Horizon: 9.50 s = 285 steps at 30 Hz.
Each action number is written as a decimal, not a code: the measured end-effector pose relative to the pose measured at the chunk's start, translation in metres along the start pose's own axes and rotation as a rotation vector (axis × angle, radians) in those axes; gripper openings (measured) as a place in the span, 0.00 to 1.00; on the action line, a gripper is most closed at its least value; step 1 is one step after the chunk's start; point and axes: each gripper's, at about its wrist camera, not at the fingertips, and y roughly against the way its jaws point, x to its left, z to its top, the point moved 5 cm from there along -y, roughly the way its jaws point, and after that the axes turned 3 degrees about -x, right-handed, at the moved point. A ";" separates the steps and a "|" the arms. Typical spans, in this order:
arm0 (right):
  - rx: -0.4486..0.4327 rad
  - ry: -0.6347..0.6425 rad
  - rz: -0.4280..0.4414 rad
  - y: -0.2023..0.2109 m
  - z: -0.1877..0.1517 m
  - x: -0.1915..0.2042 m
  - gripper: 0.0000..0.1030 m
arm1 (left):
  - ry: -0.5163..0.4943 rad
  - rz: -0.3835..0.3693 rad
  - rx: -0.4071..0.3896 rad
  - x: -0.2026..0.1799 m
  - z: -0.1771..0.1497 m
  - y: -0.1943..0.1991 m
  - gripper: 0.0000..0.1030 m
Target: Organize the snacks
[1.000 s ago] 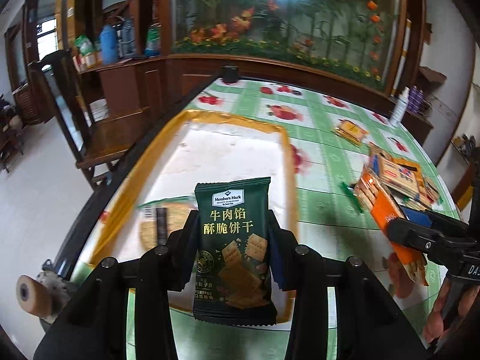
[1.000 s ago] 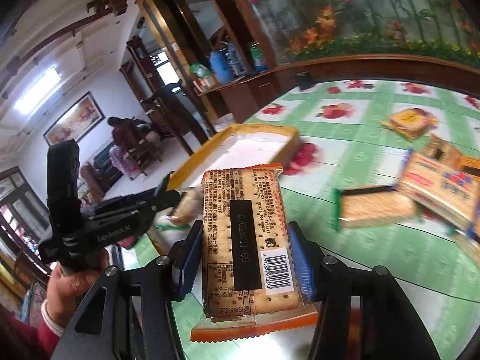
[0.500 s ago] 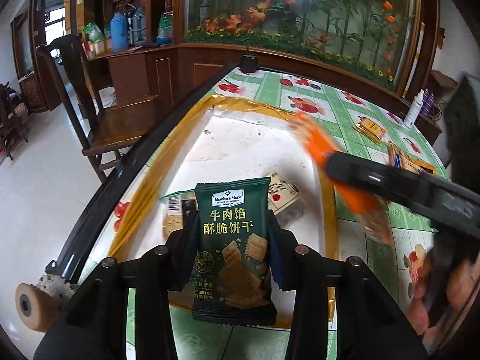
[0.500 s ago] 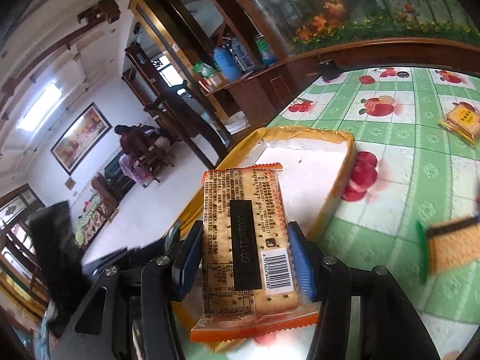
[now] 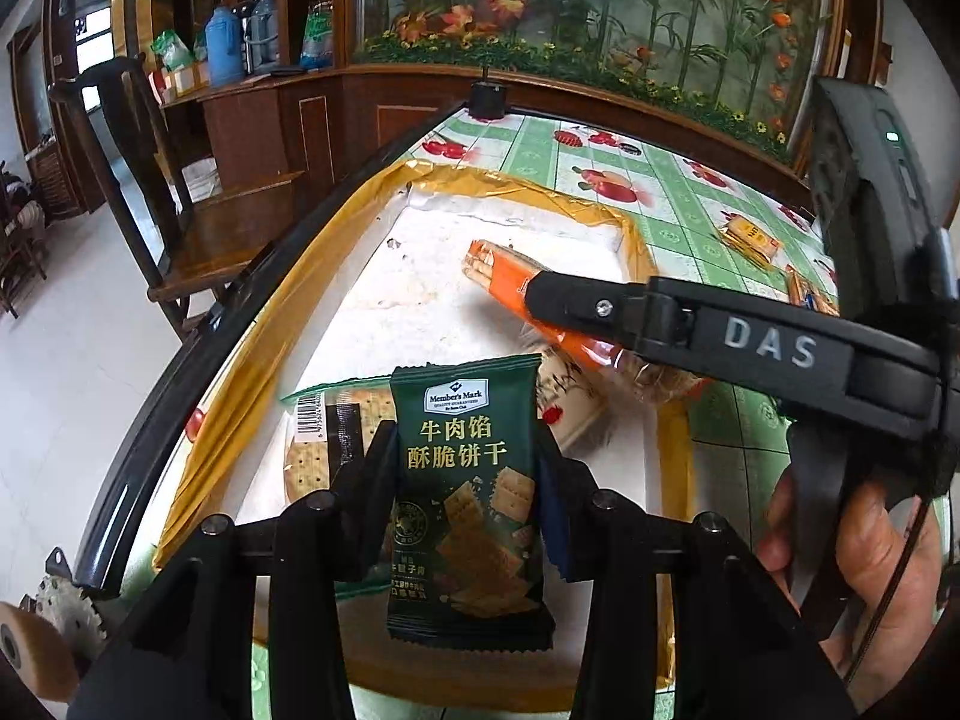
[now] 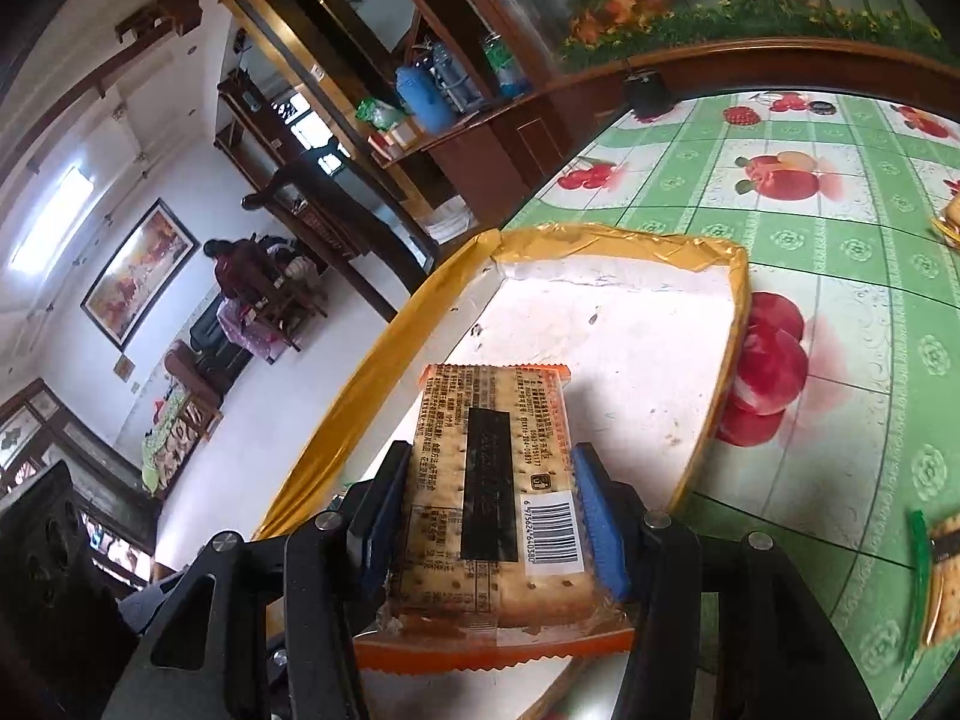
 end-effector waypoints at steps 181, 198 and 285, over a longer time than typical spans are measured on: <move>-0.115 -0.006 0.144 0.063 -0.018 0.004 0.56 | 0.044 0.144 -0.119 0.025 0.003 0.041 0.55; -0.122 -0.041 0.129 0.062 -0.020 0.000 0.73 | 0.071 0.182 -0.139 0.028 0.006 0.054 0.82; -0.355 -0.372 -0.331 0.322 -0.061 -0.284 0.87 | -0.255 -0.202 -0.019 -0.236 0.032 -0.008 0.82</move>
